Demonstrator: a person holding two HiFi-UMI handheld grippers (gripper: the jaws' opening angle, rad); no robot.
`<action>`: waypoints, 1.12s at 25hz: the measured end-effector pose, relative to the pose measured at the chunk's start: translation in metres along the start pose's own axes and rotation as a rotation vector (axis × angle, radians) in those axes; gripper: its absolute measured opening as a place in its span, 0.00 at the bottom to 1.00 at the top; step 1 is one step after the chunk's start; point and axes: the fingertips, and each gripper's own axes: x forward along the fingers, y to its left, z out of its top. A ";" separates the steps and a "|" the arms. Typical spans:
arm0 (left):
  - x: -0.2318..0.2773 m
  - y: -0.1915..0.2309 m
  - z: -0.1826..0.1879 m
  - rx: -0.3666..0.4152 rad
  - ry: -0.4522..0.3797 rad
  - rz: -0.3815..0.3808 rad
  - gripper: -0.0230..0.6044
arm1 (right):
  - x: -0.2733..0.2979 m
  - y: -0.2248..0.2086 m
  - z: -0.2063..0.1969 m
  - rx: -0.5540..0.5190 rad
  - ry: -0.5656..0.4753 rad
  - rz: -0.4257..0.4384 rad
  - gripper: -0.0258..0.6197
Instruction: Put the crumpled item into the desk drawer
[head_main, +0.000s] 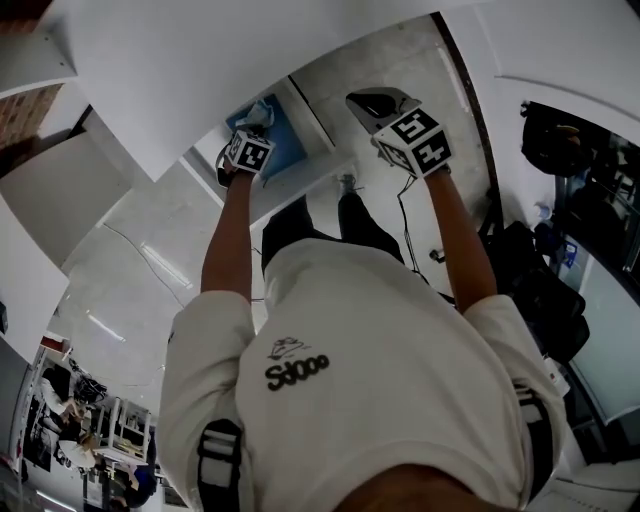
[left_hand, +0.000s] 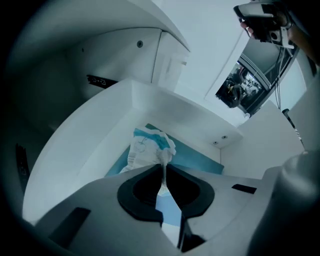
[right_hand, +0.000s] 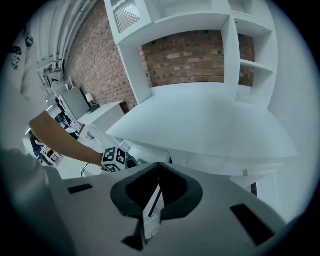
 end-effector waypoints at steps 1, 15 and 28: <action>0.004 0.000 -0.001 -0.003 0.003 -0.004 0.09 | -0.001 -0.001 -0.002 0.003 0.005 -0.004 0.05; 0.008 -0.006 -0.004 -0.093 -0.030 -0.018 0.21 | -0.014 0.009 -0.002 0.009 -0.015 0.049 0.05; -0.103 -0.024 0.025 -0.258 -0.322 0.086 0.15 | -0.067 0.009 0.001 -0.121 -0.099 -0.013 0.05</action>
